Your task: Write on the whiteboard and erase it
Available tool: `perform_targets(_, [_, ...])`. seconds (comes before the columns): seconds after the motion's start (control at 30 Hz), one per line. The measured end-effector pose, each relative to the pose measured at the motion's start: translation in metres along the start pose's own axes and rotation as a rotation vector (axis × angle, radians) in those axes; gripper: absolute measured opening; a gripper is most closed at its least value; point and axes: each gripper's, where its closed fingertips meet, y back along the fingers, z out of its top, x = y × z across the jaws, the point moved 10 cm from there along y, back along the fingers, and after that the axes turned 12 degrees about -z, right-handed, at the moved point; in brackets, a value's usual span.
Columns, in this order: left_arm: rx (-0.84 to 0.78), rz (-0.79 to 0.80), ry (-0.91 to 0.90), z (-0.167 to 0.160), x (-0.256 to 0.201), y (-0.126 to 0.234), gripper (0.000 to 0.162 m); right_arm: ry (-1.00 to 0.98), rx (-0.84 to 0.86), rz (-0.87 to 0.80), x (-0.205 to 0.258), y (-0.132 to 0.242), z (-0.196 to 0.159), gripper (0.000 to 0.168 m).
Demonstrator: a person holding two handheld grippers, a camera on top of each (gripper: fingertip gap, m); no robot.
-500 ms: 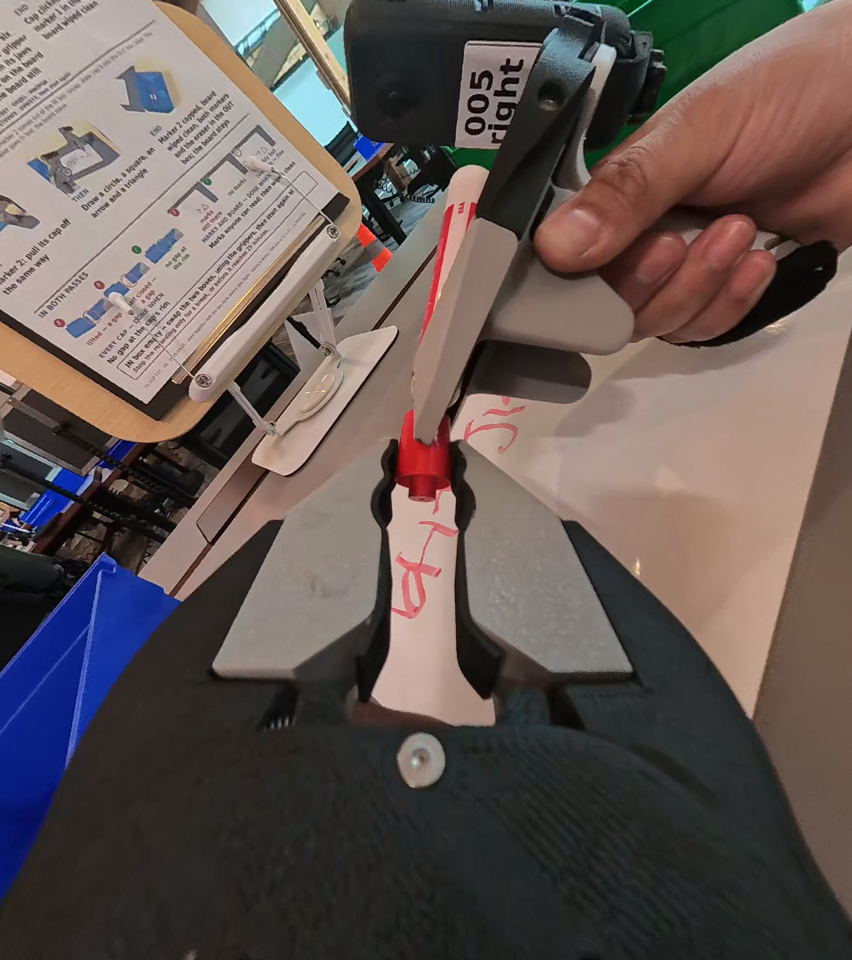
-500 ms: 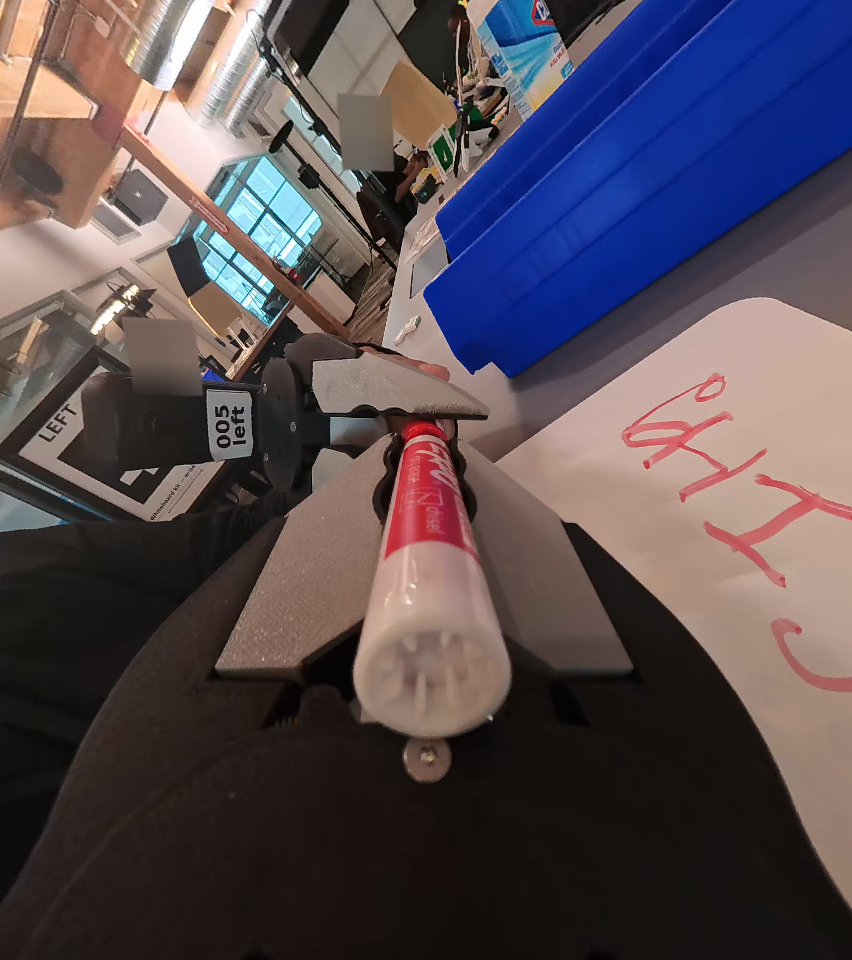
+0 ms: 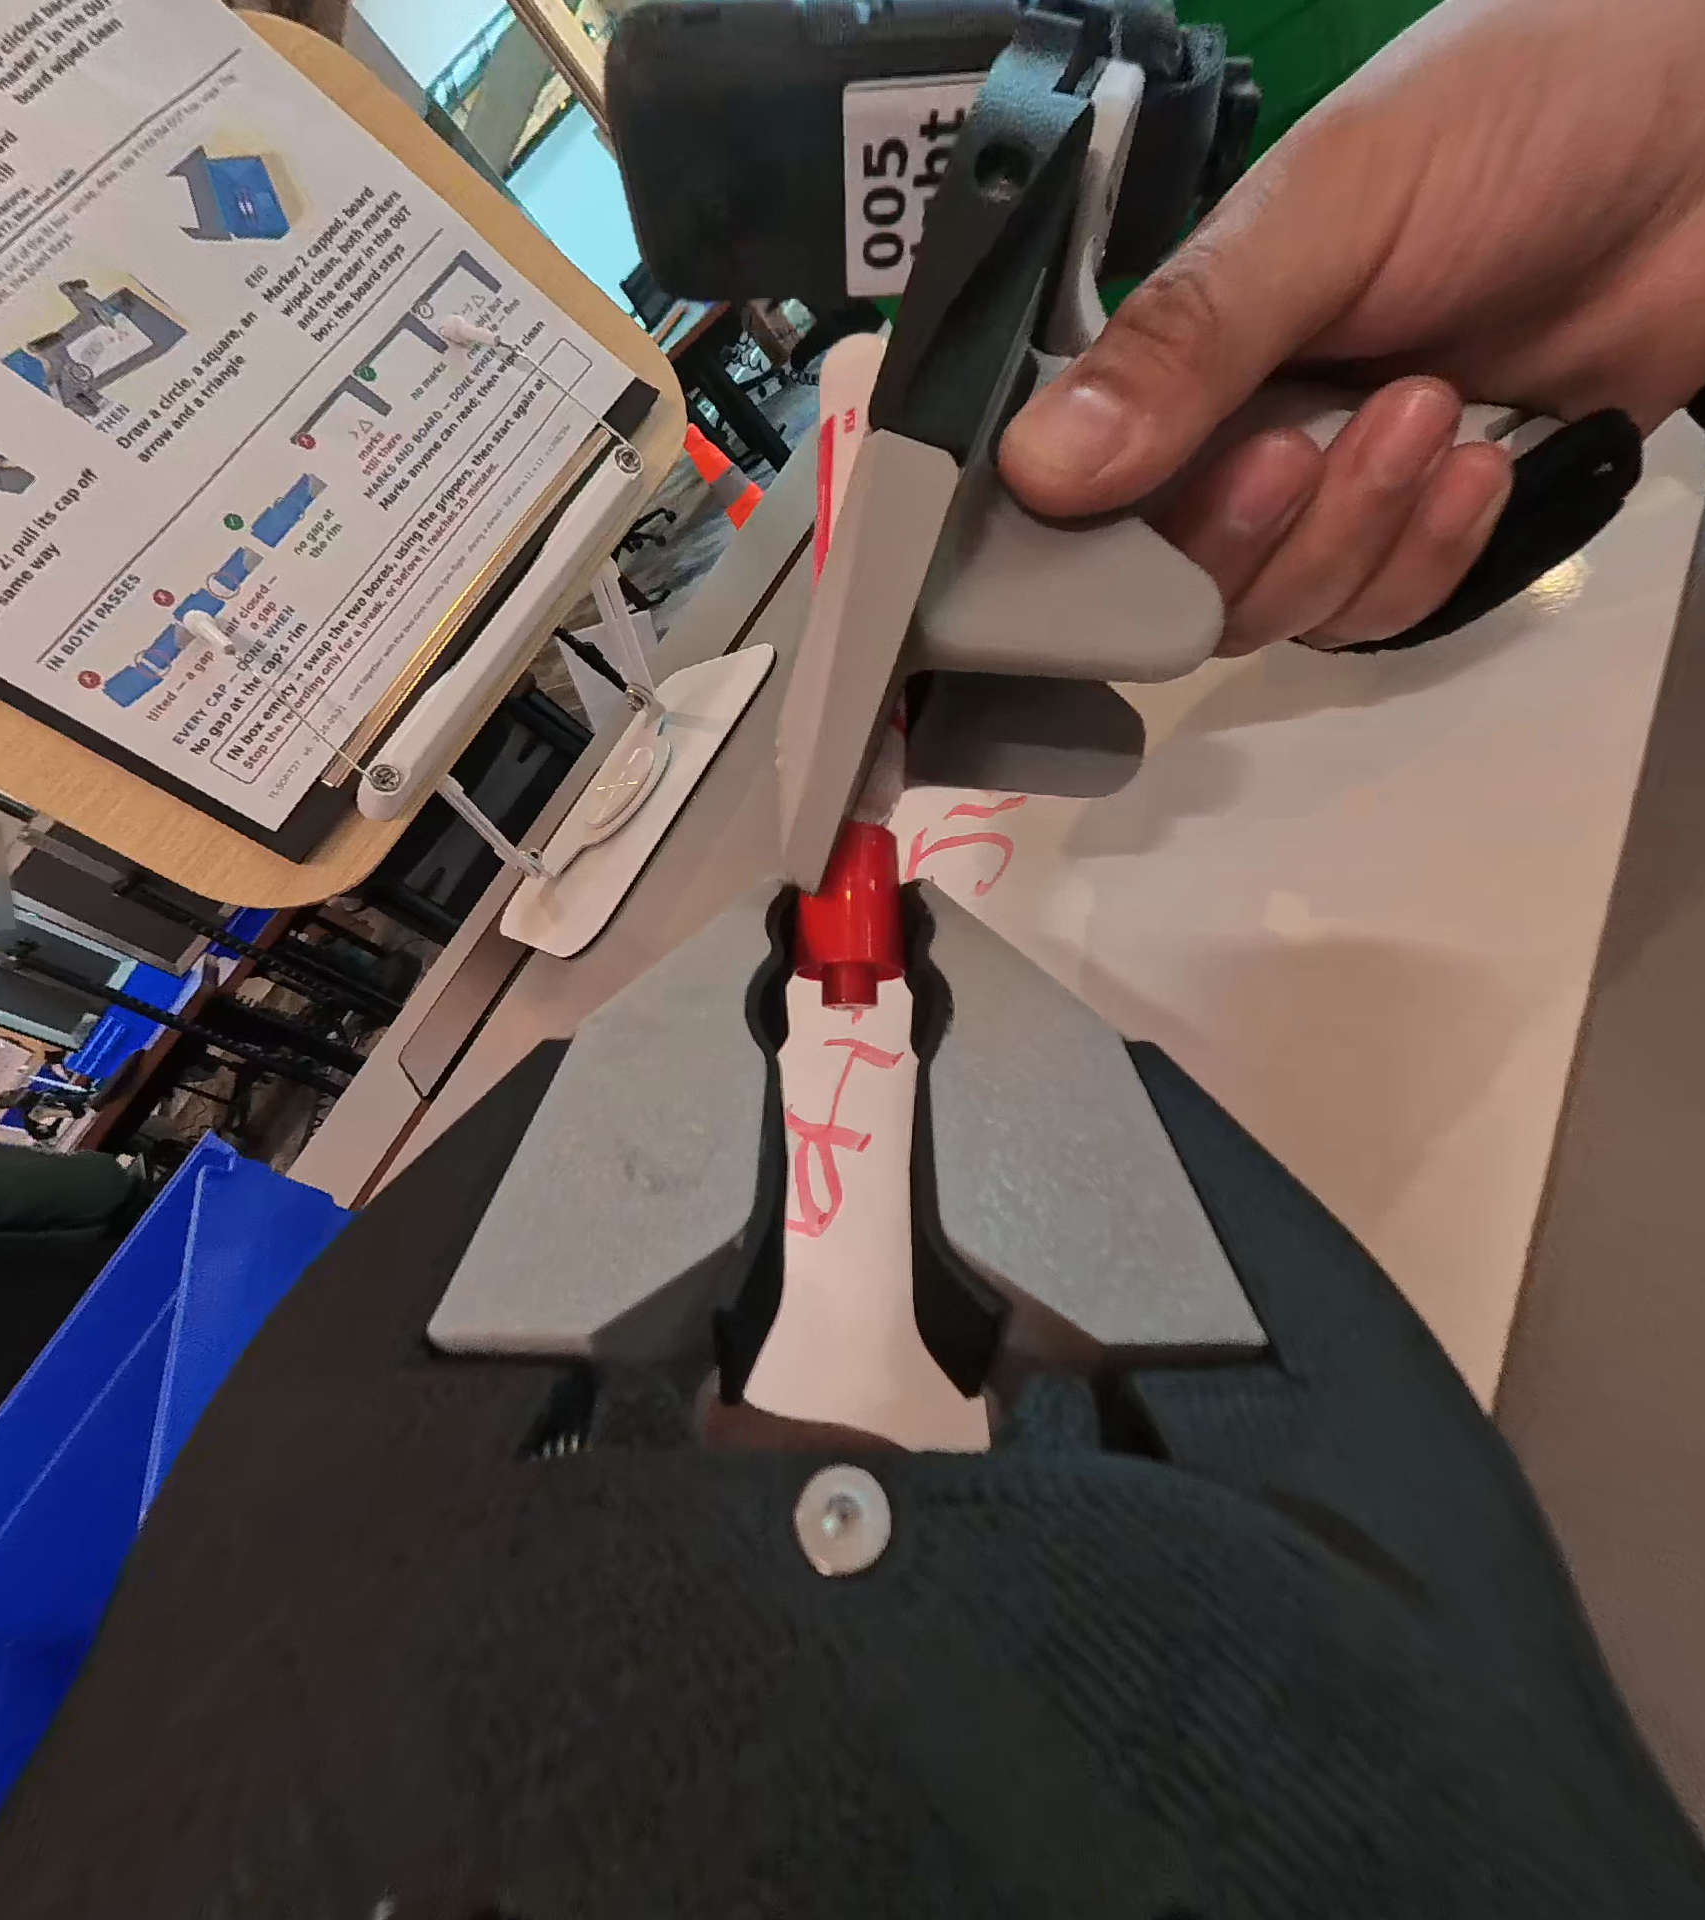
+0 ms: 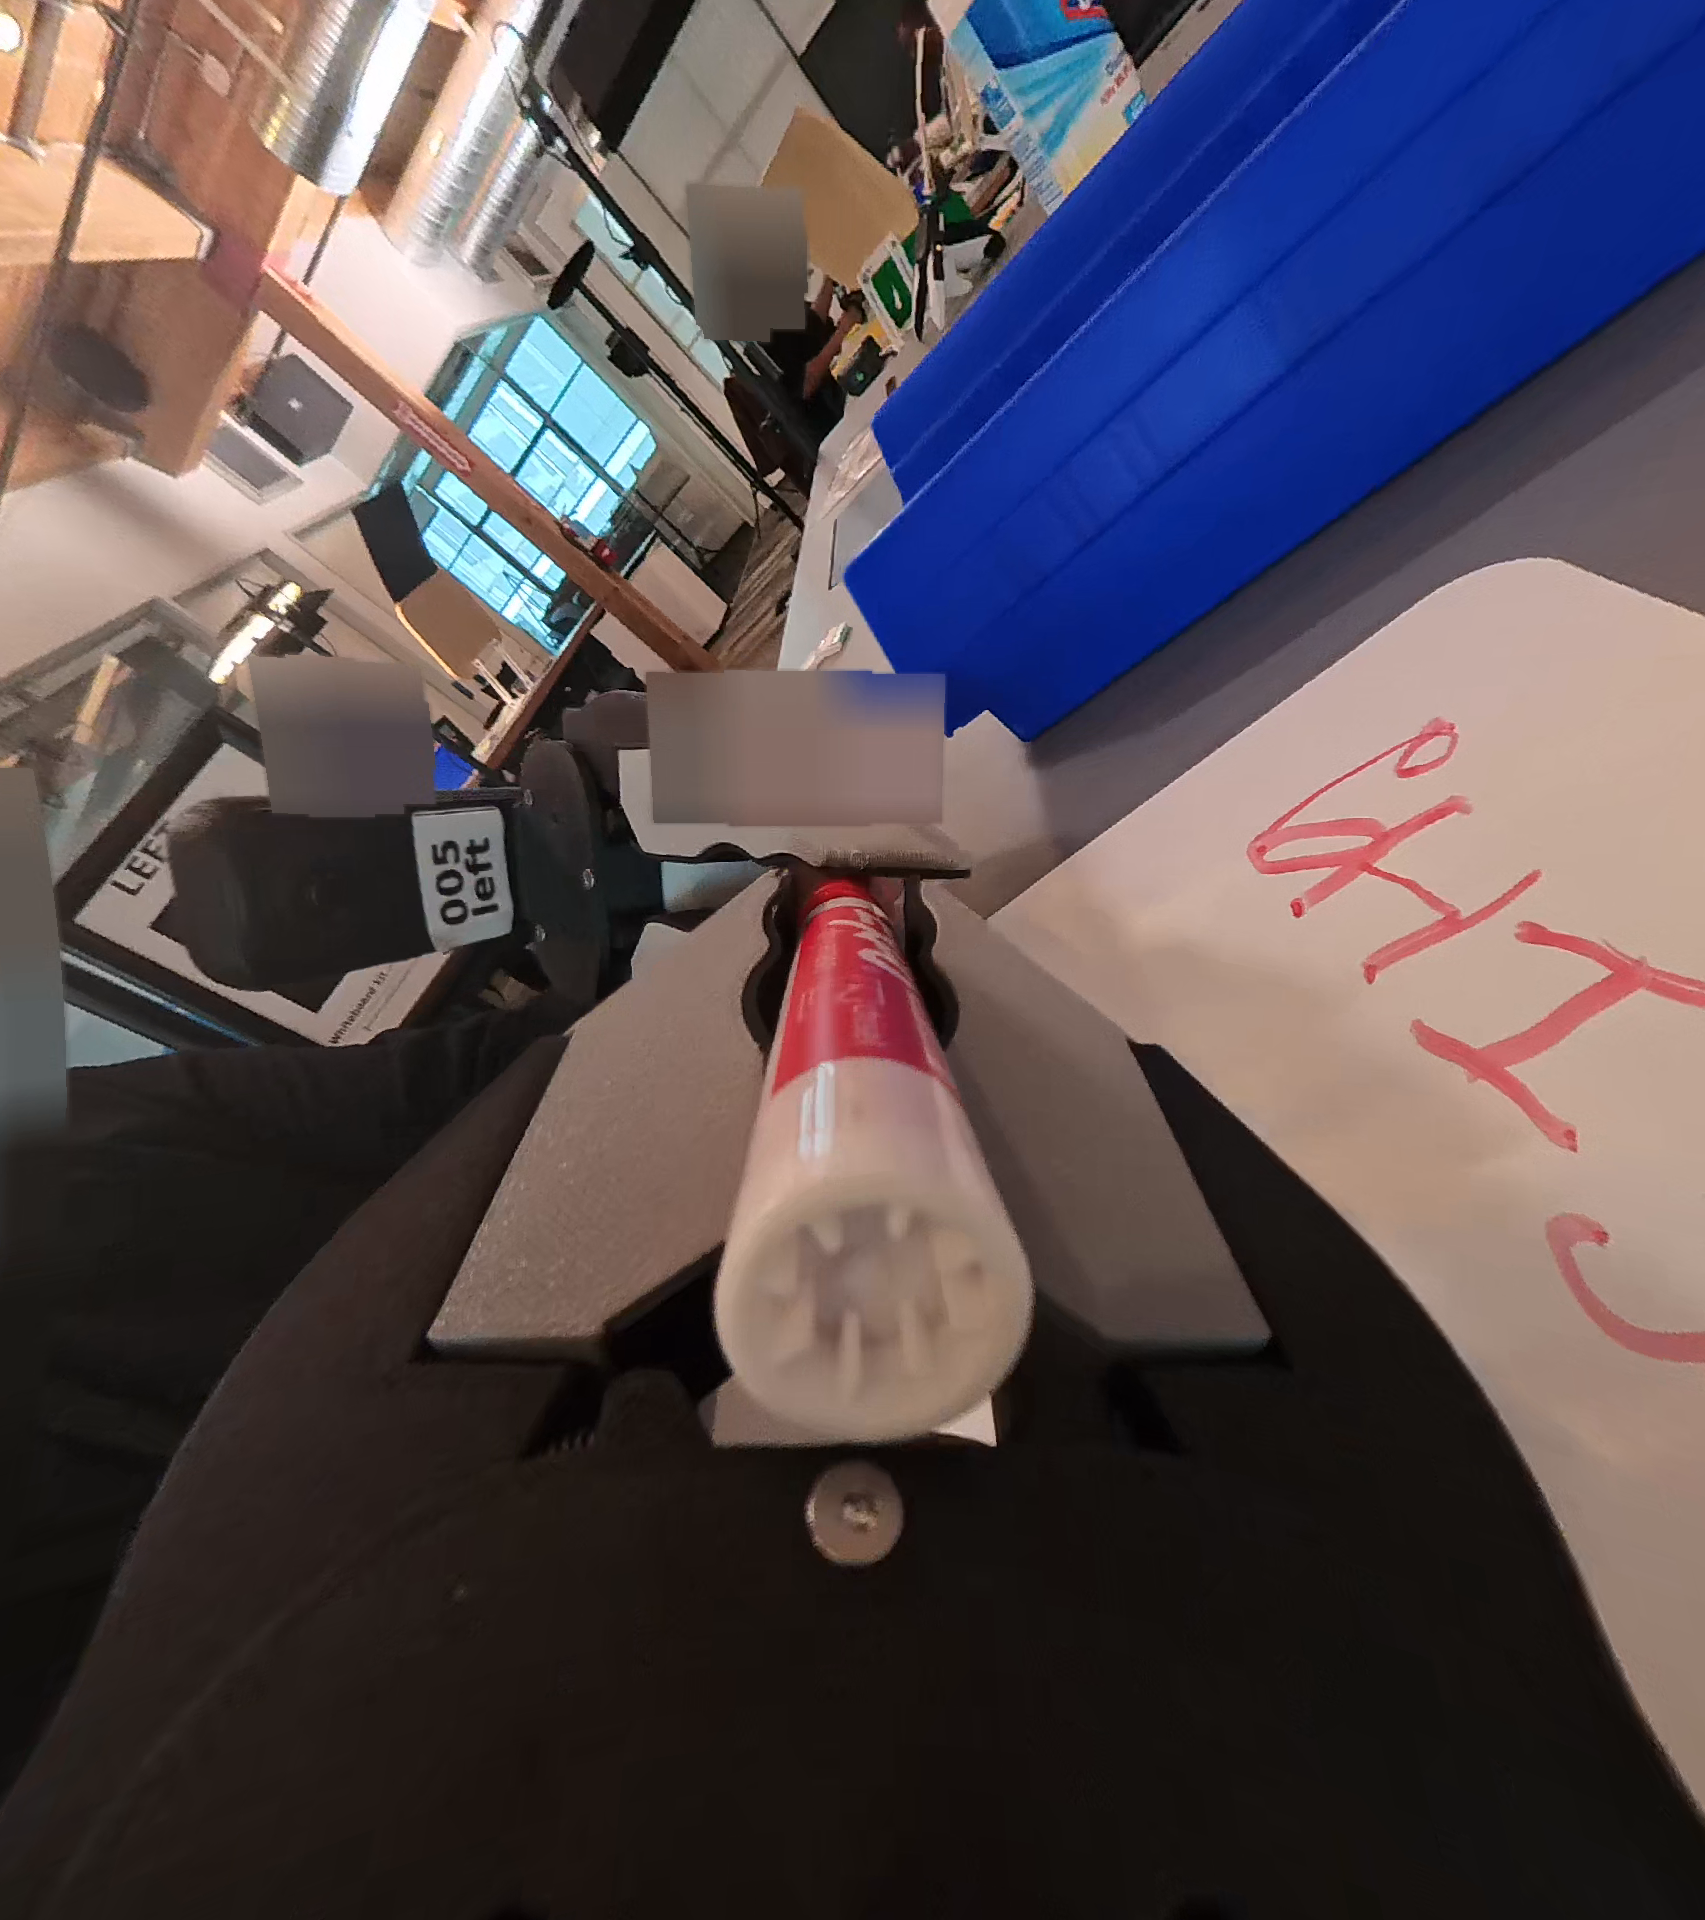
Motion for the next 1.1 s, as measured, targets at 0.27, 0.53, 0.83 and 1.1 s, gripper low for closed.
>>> perform_targets(0.27, [0.023,0.056,0.027,-0.002,0.005,0.000,0.017,0.054,-0.087,-0.083,0.005,-0.004,0.002,0.018])
perform_targets(0.53, [0.037,0.066,0.011,-0.002,0.004,-0.002,0.017,0.072,-0.085,-0.108,0.005,-0.004,0.003,0.021])
perform_targets(0.83, [0.036,0.105,-0.016,0.000,0.004,-0.001,0.017,0.178,-0.120,-0.155,0.012,-0.003,0.004,0.020])
perform_targets(1.1, [-0.008,0.163,-0.071,0.006,0.003,0.003,0.017,0.190,-0.151,-0.092,0.018,0.001,0.006,0.015])
